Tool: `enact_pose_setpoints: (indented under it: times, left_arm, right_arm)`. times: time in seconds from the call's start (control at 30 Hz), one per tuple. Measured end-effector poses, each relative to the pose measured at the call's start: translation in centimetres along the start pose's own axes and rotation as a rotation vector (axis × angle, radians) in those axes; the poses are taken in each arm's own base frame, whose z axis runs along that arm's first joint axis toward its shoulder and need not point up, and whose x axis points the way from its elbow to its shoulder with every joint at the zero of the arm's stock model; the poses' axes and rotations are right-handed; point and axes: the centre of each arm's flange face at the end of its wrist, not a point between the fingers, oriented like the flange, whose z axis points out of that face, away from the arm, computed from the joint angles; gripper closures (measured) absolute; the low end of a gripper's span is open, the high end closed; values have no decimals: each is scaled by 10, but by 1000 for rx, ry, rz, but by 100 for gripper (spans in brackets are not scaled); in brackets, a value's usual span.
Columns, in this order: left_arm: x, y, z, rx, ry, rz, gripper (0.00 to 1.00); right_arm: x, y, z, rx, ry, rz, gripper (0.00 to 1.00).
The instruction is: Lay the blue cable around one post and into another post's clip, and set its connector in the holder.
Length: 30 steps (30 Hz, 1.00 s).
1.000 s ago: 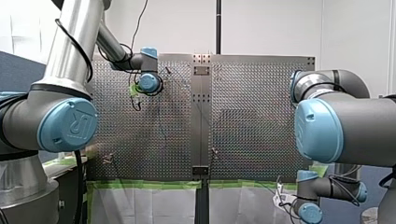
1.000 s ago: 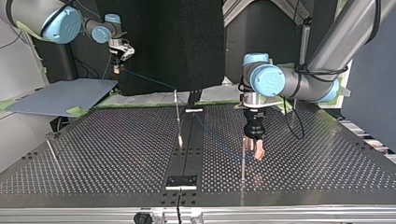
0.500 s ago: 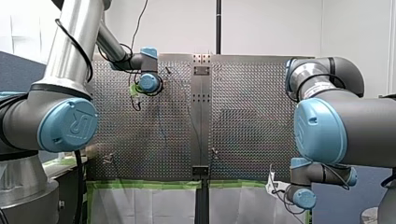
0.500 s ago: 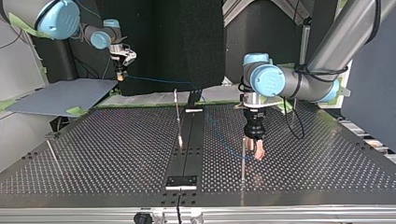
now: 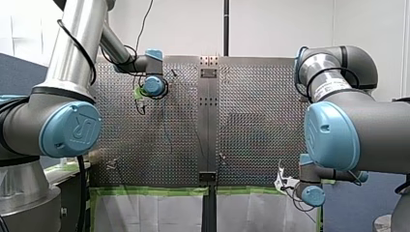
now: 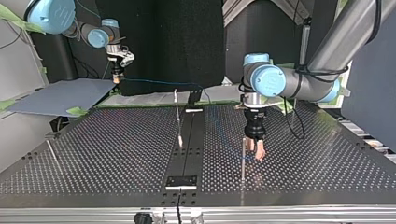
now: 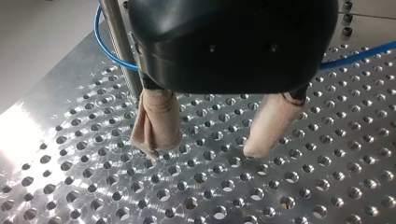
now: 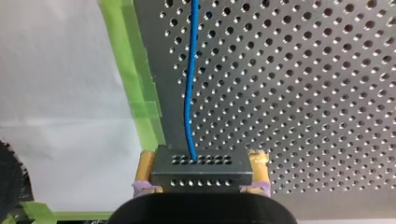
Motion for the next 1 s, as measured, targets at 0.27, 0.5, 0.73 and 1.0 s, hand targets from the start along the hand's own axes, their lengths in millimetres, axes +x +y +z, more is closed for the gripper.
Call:
enact_pose_setpoints:
  times: [0.27, 0.5, 0.73, 1.0]
  left_arm:
    - [1, -2, -1, 3, 2, 0, 0]
    - [1, -2, -1, 3, 3, 1, 0]
    - [1, -2, -1, 3, 3, 0, 0]
    - [1, -2, -1, 2, 5, 0, 0]
  right_arm:
    - [3, -12, 7, 60, 12, -13, 100]
    - [4, -25, 8, 116, 10, -58, 100]
    - [27, -33, 12, 117, 23, -77, 100]
    - [37, -30, 14, 67, 38, -44, 100]
